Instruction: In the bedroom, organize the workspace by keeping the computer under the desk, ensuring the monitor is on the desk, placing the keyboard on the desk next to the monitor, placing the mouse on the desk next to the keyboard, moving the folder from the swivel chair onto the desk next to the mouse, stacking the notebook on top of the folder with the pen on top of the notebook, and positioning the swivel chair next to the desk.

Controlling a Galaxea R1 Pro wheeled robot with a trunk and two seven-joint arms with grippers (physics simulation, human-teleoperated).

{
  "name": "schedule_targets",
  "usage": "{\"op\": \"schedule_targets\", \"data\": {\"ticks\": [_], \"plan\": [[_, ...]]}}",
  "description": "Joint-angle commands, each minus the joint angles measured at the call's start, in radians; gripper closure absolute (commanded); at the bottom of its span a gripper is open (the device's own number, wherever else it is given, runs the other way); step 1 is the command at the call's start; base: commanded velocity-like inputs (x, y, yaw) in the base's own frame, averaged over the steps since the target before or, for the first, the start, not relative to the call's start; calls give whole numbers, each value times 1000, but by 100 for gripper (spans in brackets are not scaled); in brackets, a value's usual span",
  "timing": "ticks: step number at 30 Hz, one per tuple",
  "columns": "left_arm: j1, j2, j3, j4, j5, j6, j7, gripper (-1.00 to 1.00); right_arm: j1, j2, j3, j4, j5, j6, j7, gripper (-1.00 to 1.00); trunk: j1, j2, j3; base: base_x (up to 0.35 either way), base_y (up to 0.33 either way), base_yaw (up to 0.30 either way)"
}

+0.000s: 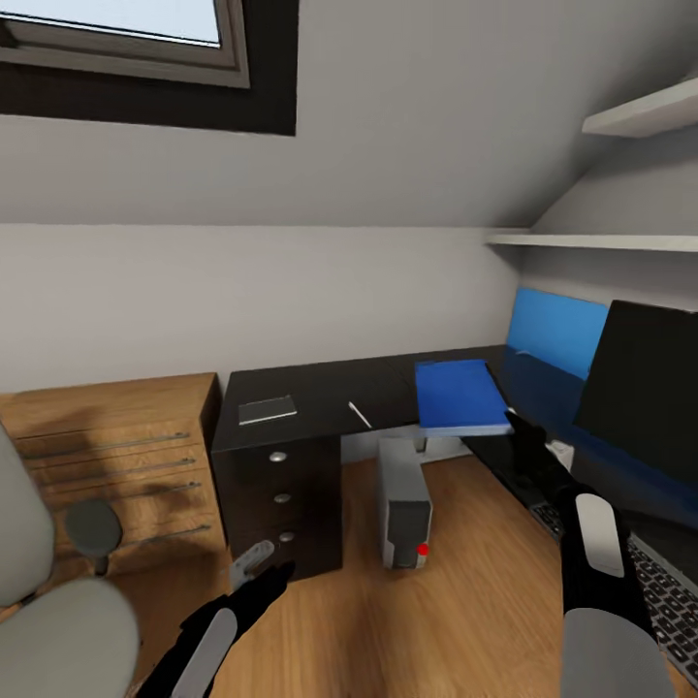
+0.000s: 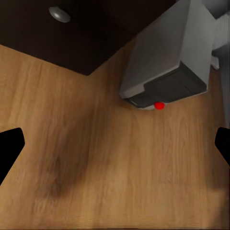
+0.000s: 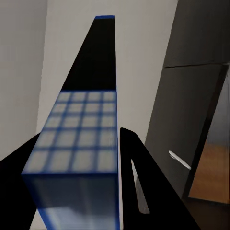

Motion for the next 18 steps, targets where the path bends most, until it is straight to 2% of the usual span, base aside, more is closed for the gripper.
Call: {"op": "schedule_targets", "data": {"ticks": [1,5,9,13,18], "plan": [[-1,0,-2,1,11,2,9,-100,-2,1,-4,5,0,7,3,100,-4,7,2,0,0,-299],[8,2,4,8,22,4,6,-100,-3,1,-5,31,1,3,3,100,-19,35,15,0,0,-299],[35,21,9,9,95,5,7,-100,-3,4,3,48,2,-2,-18,100,-19,35,14,0,0,-194],[45,33,13,22,113,5,8,-100,-3,5,8,51,2,-4,-32,100,-19,35,14,87,0,-50],[49,38,16,31,120,5,8,-100,-3,5,27,52,3,-4,-37,100,-19,35,13,274,0,-12]]}}
